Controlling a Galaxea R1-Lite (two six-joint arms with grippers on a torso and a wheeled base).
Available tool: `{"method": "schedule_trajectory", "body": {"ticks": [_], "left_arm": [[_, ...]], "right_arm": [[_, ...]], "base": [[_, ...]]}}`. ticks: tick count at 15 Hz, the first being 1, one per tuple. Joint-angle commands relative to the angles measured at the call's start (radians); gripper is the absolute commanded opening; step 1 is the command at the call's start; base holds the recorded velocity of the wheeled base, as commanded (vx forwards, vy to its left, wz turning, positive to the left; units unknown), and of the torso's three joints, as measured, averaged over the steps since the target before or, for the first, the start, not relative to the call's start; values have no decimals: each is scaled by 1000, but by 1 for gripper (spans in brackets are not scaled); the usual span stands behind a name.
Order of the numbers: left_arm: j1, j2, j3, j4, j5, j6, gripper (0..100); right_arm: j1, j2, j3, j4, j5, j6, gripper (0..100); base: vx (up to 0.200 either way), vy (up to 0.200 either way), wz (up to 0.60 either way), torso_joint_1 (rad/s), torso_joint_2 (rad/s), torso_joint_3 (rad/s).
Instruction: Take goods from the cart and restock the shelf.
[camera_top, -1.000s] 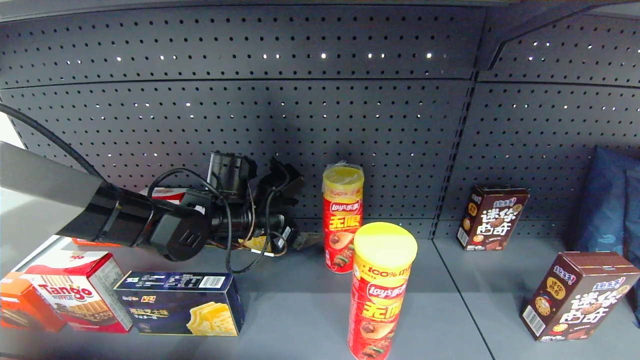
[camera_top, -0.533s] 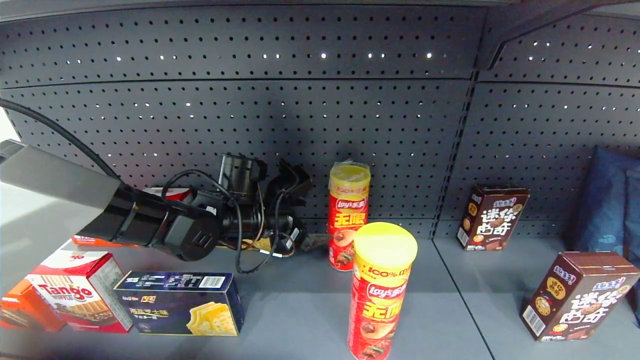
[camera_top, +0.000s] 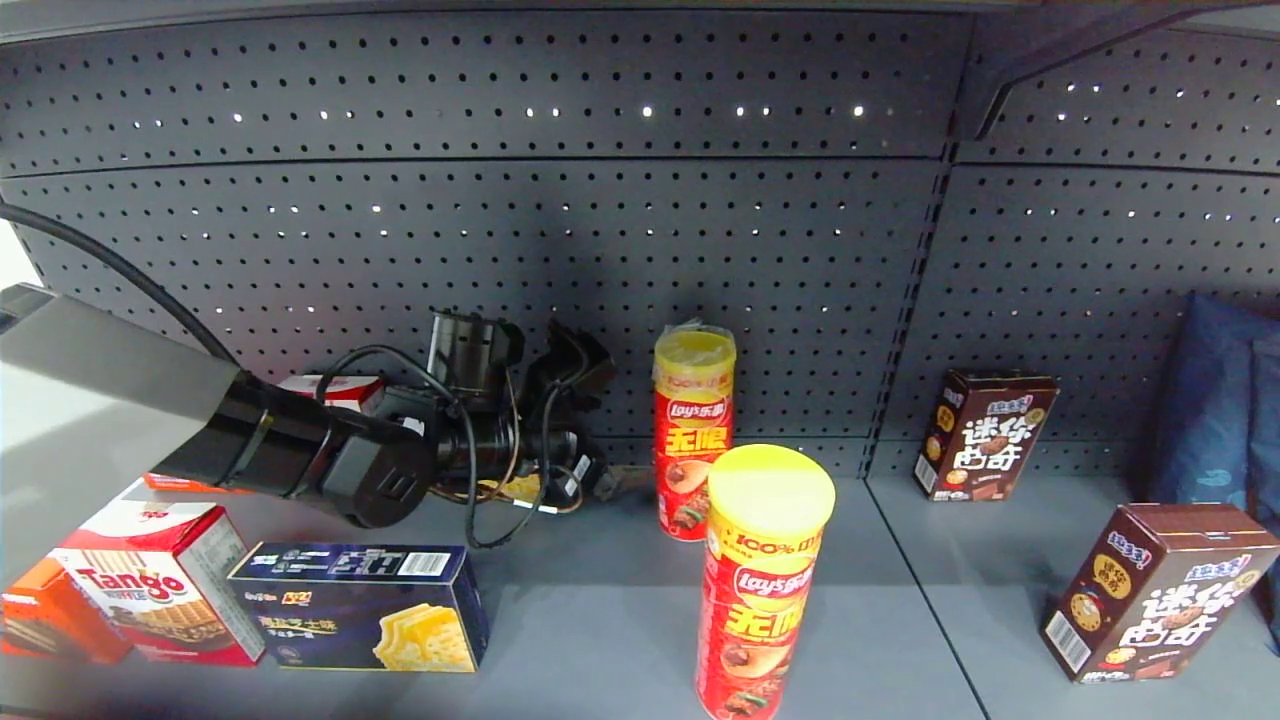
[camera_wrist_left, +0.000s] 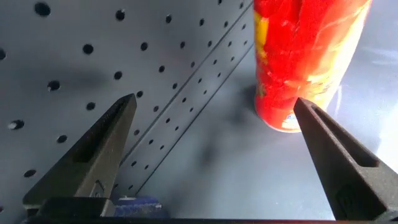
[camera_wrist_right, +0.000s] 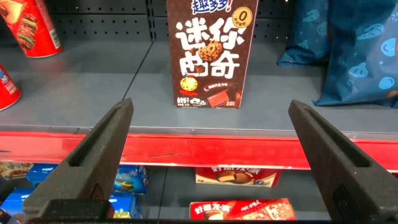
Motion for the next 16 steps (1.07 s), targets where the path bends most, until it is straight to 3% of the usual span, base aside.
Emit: {"method": "schedule_trajectory", "body": {"ticks": [1,3,16], "left_arm": [[-3,3,-2,-1,15,0,100],[-11,23,-5,-1,39,0,100],[-40,43,-5,1,39,-2,100]], "right_arm": [[0,1,-1,0,0,1,100],[0,1,-1,0,0,-1,100],[0,1,-1,0,0,-1,100]], "base": [[0,0,0,0,0,0],[0,0,0,0,0,0],[0,0,0,0,0,0]]}}
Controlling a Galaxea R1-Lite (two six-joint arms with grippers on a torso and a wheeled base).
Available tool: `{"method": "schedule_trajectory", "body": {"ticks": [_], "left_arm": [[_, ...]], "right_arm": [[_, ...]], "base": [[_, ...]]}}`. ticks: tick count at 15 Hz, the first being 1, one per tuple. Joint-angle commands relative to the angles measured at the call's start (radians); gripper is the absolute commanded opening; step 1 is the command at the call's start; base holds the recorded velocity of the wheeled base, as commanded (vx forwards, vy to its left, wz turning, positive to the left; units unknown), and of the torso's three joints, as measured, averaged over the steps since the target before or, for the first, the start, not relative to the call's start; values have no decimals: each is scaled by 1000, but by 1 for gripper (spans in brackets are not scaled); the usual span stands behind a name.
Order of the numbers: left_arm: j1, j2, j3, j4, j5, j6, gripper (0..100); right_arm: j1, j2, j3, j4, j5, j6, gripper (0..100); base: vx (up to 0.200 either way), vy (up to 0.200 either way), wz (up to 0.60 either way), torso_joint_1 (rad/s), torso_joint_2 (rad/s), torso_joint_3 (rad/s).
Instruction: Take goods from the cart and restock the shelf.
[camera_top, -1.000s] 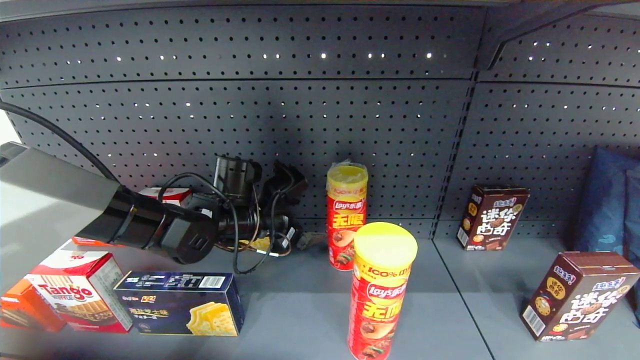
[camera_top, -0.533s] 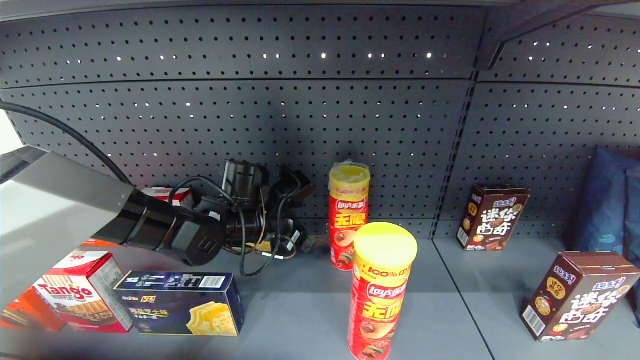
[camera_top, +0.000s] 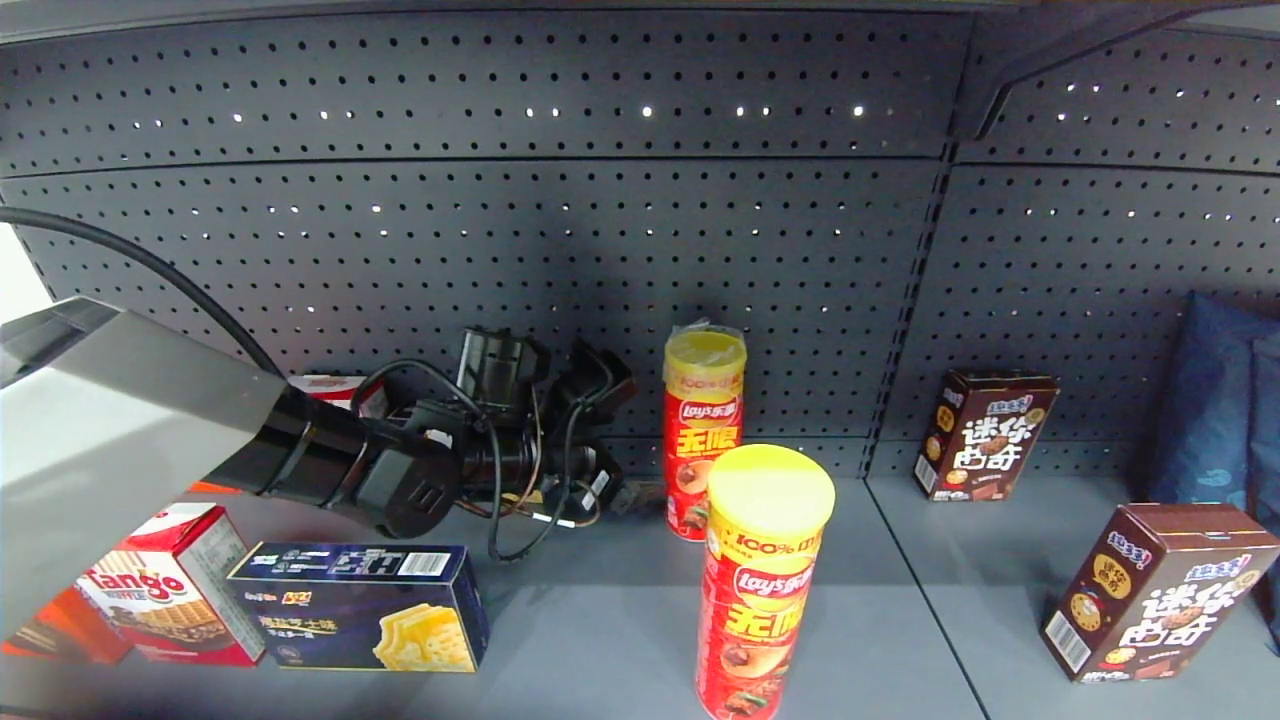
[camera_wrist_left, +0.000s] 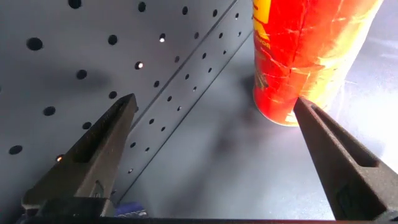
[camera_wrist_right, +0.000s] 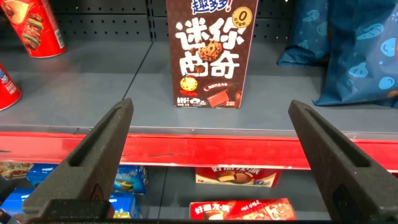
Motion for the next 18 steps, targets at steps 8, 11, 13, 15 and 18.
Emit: {"method": "schedule_trajectory", "body": {"ticks": [8,11,13,15,18], "left_arm": [[10,-346,127,-2,68,30,100],[12,-490,247,-7,100,17,100],[29,-578,334,-14,131,6,100],[37,-702,488,-99,155,-31,100],[35,-860,700,-112,170,-29,100]], "right_arm": [[0,1,0,0,1,1,100],[0,1,1,0,1,-1,100],[0,1,1,0,1,1,100],[0,1,0,0,1,-1,100],[0,1,0,0,1,-1,100]], "base": [[0,0,0,0,0,0],[0,0,0,0,0,0],[0,0,0,0,0,0],[0,0,0,0,0,0],[0,0,0,0,0,0]]}}
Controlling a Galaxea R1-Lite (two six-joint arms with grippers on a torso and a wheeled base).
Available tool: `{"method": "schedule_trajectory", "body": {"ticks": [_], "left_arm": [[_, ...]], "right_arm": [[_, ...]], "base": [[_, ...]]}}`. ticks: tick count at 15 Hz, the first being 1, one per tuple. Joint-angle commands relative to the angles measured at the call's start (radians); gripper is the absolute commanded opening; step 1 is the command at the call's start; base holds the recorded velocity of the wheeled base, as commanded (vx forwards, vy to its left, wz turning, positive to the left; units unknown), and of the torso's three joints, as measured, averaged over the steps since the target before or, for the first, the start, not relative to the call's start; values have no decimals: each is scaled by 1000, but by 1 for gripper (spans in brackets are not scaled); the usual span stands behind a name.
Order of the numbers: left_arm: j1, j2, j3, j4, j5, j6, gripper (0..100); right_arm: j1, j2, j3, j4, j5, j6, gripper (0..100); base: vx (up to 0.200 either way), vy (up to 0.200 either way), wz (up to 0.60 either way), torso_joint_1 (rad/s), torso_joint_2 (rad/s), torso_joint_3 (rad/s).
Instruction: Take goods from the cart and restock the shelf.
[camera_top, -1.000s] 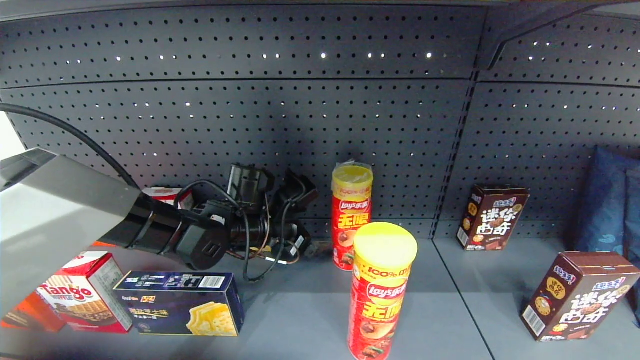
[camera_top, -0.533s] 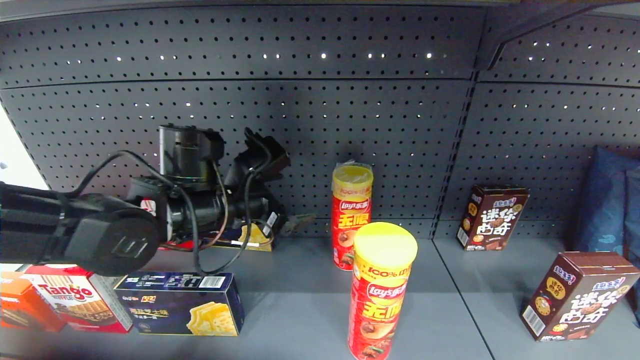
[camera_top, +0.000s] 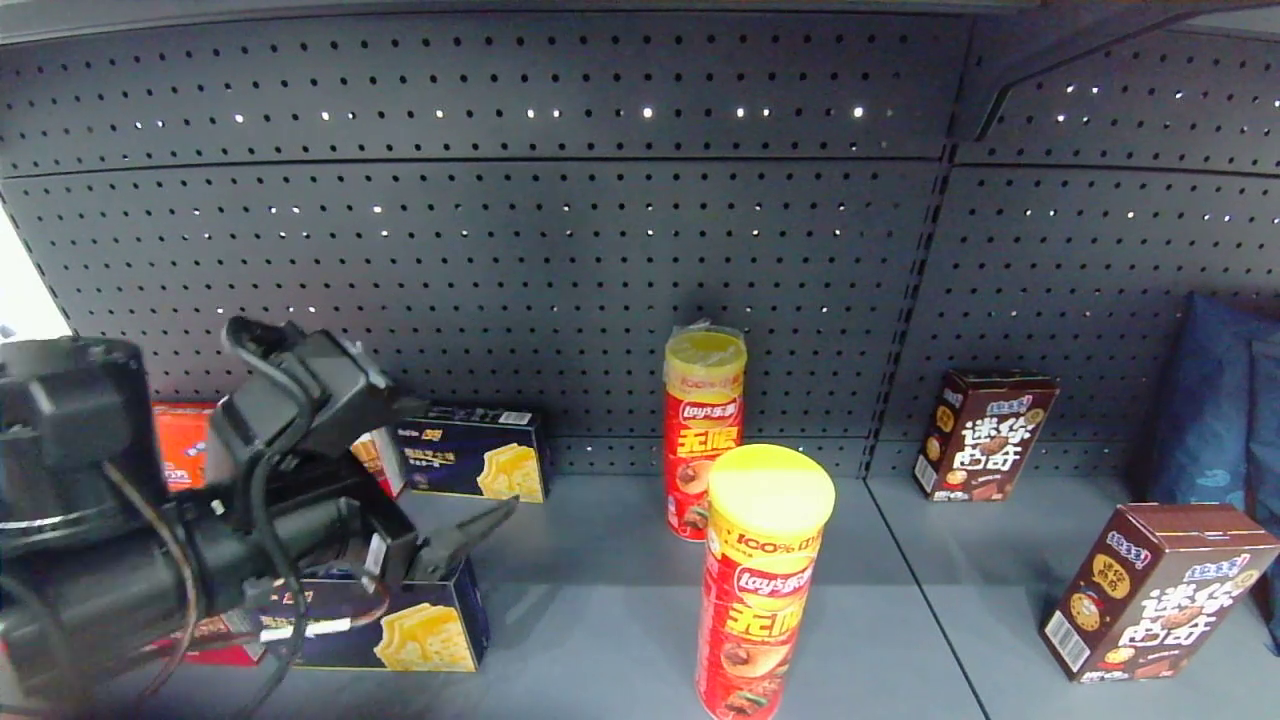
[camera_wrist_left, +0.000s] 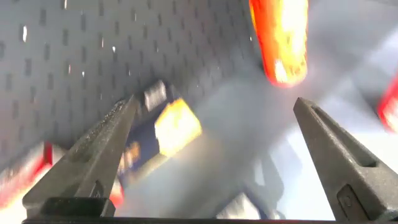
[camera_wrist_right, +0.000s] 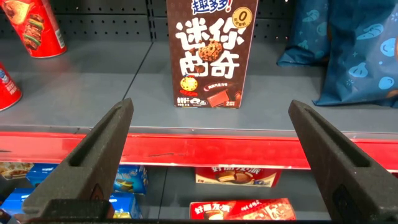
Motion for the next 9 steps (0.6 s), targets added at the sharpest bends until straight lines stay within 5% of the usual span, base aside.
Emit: {"method": "schedule_trajectory", "body": {"ticks": [1,8,9], "left_arm": [[2,-151,162,-11,4,0,100],[42,-166,187,-56,59,-6,100],[42,-168,190,-56,58,-17,100]], "right_arm": [[0,1,-1,0,1,1,100],[6,15,-16,-6,11,-13,100],[3,108,-212,14,25,-14,100]], "base": [[0,0,0,0,0,0],[0,0,0,0,0,0],[0,0,0,0,0,0]]}}
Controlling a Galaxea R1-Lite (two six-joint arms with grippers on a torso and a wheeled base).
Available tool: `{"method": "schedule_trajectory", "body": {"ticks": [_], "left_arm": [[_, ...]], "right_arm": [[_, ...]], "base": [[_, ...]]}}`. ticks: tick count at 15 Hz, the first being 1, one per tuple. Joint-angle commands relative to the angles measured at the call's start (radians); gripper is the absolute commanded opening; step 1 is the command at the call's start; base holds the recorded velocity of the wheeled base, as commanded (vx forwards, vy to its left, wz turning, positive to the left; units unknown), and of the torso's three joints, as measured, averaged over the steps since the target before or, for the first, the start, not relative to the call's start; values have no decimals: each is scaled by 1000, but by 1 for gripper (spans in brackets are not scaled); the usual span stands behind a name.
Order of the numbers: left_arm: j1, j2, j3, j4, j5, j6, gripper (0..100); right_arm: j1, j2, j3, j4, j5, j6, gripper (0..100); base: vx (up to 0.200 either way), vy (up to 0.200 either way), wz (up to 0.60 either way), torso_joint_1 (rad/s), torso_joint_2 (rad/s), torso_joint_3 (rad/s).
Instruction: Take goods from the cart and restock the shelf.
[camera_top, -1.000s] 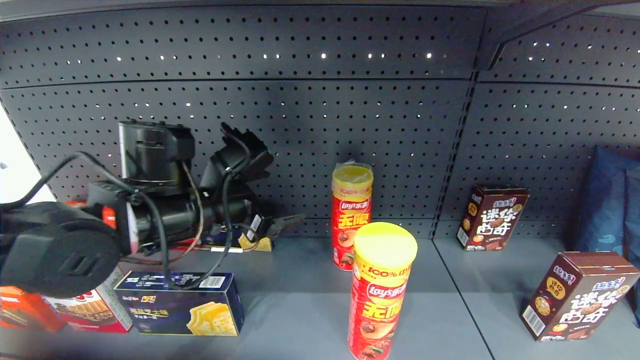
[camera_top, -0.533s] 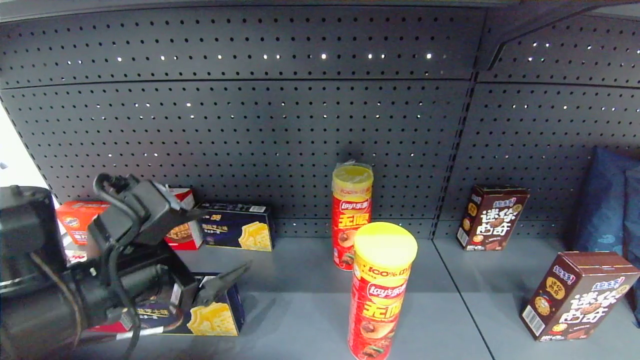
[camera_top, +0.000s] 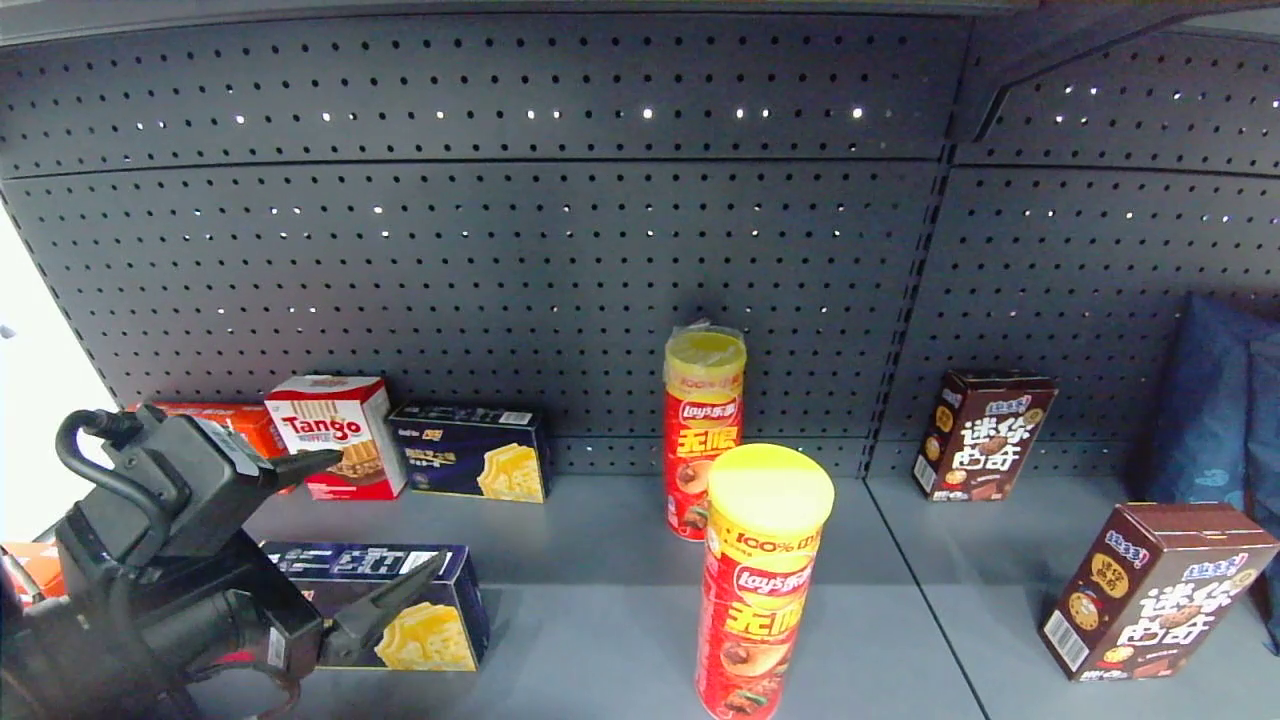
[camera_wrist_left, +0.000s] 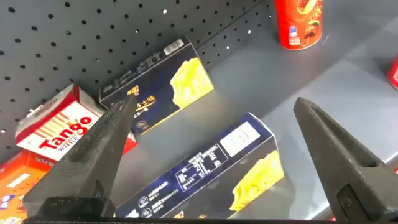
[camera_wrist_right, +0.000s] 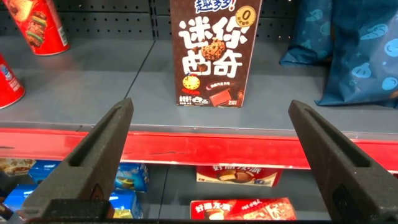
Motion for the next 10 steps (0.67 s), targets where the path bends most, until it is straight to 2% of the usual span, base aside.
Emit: {"method": "schedule_trajectory", "body": {"ticks": [1,2,3,5,8,10], "left_arm": [[3,-3,13,-2,1,-23,100],[1,-3,25,-3,1,-40,100],[1,-3,47,-5,1,-38,100],[1,-5,56,-5,1,-41,100],[-8,-3,34,-3,1,-41,100],[-8,1,34,-3,1,-41,100]], "right_arm": [[10,326,-412,54,22,2,100],[56,447,-548,102,71,-5,100],[121,512,-608,119,145,-28,100],[205,705,-654,104,171,-80,100],[391,989,-659,-15,174,-82,100],[451,1094,-680,-28,169,-84,100]], "base": [[0,0,0,0,0,0],[0,0,0,0,0,0],[0,0,0,0,0,0],[0,0,0,0,0,0],[0,0,0,0,0,0],[0,0,0,0,0,0]]}}
